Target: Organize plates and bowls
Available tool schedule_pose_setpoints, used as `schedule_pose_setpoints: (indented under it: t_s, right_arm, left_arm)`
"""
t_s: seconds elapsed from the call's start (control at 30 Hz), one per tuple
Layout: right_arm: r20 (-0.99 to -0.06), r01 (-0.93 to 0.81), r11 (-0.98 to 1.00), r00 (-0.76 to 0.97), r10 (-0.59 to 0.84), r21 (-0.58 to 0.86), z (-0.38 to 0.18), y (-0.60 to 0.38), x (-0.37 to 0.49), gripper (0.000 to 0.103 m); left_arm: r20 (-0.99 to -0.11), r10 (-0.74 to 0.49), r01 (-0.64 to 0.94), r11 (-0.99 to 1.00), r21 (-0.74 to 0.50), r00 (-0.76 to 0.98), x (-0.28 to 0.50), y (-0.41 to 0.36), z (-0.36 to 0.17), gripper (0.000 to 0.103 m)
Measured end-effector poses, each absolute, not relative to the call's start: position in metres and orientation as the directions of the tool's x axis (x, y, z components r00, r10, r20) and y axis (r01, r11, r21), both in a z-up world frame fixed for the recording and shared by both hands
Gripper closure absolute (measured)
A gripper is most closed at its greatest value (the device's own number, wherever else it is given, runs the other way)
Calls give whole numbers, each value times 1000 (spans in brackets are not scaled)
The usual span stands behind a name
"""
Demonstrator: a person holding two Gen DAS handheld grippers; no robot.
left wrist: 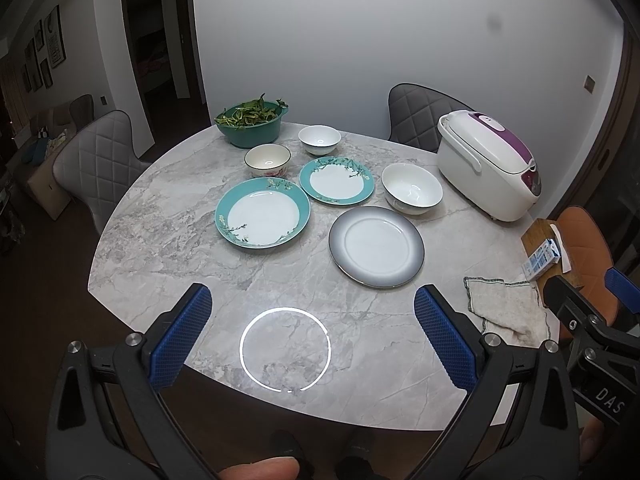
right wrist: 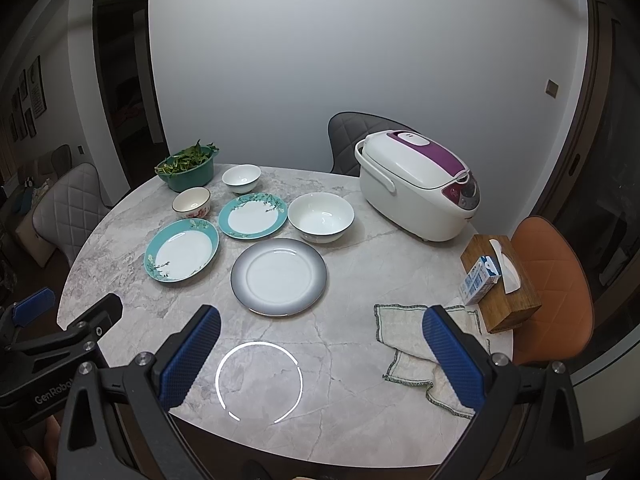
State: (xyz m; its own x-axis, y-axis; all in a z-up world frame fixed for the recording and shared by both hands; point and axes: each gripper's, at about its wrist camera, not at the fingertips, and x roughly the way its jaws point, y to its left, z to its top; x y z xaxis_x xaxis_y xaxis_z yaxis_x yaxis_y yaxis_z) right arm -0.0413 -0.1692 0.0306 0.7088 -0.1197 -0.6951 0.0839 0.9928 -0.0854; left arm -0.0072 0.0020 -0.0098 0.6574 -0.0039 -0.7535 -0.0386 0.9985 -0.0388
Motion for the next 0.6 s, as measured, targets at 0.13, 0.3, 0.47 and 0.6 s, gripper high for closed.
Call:
schedule_pose_setpoints:
  t_s: [0.13, 0.3, 0.47, 0.6]
  right_arm:
    - [-696, 84, 993, 708, -120, -86, 29, -169, -42, 0]
    - [-698, 85, 993, 706, -121, -87, 24, -171, -45, 0]
    - [-700, 84, 993, 704, -121, -87, 23, -171, -44, 0]
    - [-701, 84, 993, 703, -121, -88, 23, -170, -45, 0]
  left_arm:
    - [-754, -3, -39, 999, -37, 657, -7, 2, -10, 0]
    - [-754, -2, -38, 999, -36, 657, -7, 1, -10, 0]
    - [-754, -2, -38, 999, -36, 657, -7, 1, -11, 0]
    - [-755, 0, -40, 999, -34, 656, -7, 2, -10, 0]
